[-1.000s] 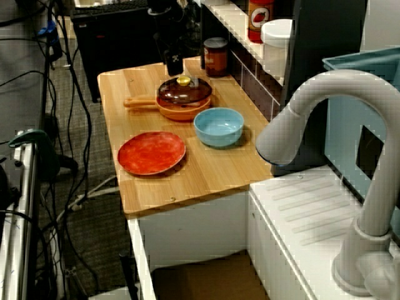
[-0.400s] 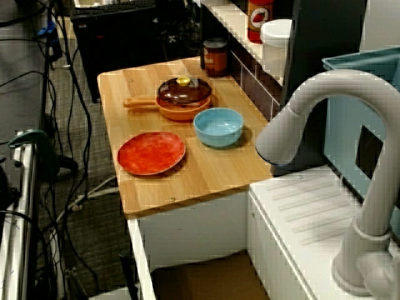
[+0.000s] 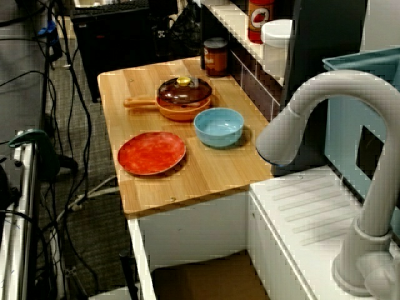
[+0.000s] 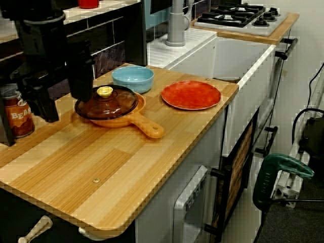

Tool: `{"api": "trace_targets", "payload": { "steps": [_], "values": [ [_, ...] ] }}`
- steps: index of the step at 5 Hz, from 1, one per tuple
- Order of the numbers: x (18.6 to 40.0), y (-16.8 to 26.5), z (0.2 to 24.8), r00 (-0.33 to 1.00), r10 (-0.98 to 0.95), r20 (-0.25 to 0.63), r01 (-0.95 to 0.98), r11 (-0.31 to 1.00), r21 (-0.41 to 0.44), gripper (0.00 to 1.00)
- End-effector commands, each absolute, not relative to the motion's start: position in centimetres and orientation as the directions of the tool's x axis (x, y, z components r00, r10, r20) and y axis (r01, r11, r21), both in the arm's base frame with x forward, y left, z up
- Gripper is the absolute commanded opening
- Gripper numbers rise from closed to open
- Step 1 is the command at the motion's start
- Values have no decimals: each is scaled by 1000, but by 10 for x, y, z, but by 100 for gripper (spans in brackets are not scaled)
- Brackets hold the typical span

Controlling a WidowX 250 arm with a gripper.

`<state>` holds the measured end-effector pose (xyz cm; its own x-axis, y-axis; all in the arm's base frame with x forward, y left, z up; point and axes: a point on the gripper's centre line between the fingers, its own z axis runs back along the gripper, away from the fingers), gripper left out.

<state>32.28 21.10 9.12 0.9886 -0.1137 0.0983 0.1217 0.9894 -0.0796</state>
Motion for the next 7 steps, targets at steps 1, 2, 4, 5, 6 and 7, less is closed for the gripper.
{"api": "trace_targets", "payload": {
  "steps": [1,2,4,5,6,7],
  "values": [
    [315,184,114,968,-214,133,213,977,22,100],
    [315,177,122,961,-241,134,243,970,2,100],
    [318,165,123,961,-227,159,227,974,22,100],
    [322,152,122,962,-206,177,193,977,85,100],
    [327,140,119,960,-189,208,164,977,133,100],
    [332,129,122,959,-190,210,168,979,117,100]
  ]
}}
